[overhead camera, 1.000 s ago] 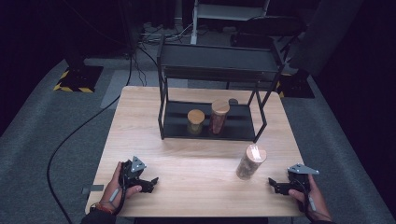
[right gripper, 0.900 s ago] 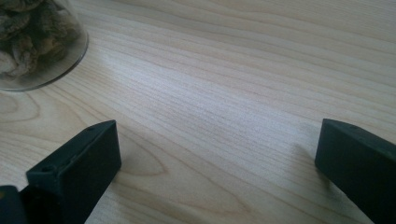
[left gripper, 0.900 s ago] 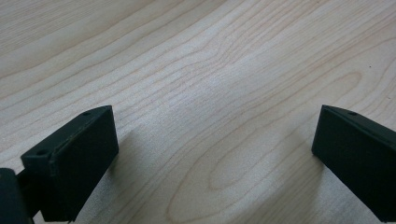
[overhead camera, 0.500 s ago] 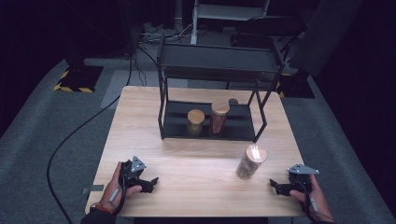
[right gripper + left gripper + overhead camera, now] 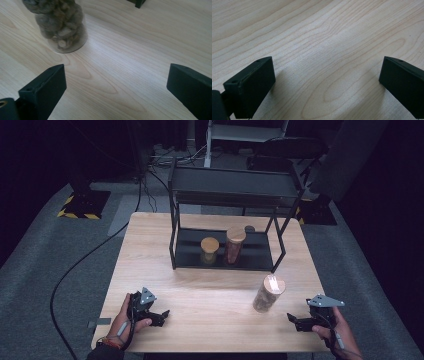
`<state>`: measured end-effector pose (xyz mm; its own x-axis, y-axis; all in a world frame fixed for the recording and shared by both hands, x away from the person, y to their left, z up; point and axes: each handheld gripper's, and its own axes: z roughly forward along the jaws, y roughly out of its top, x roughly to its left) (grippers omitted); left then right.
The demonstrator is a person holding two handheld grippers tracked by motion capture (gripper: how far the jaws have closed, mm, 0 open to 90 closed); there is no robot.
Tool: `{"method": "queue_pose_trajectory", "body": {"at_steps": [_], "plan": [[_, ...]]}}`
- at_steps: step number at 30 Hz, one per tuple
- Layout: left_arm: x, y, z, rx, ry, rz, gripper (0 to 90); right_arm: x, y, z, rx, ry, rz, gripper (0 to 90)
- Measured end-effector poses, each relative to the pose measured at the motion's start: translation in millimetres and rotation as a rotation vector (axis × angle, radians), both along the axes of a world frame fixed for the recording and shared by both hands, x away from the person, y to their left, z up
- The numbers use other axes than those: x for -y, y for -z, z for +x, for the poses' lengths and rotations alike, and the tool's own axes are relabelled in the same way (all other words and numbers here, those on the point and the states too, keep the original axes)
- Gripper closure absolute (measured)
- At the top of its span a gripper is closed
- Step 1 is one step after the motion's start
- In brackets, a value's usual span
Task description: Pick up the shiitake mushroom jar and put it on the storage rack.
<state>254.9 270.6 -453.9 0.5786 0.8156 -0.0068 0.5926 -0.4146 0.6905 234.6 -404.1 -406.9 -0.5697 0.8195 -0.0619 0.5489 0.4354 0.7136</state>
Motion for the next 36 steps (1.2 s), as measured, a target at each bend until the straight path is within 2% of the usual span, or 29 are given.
{"method": "queue_pose_trajectory", "body": {"at_steps": [11,16,24,36], "plan": [[0.0,0.0,0.0,0.0,0.0,0.0,0.1,-12.6,-21.4,-0.8,0.001,-0.017,0.011,2.4],[0.0,0.0,0.0,0.0,0.0,0.0,0.1,-17.2,-28.2,0.6,0.017,-0.033,0.015,2.4],[0.0,0.0,0.0,0.0,0.0,0.0,0.1,-23.4,-34.5,2.1,0.023,-0.064,0.012,2.4],[0.0,0.0,0.0,0.0,0.0,0.0,0.1,-28.2,-41.4,6.5,0.019,-0.108,0.045,2.4]]}}
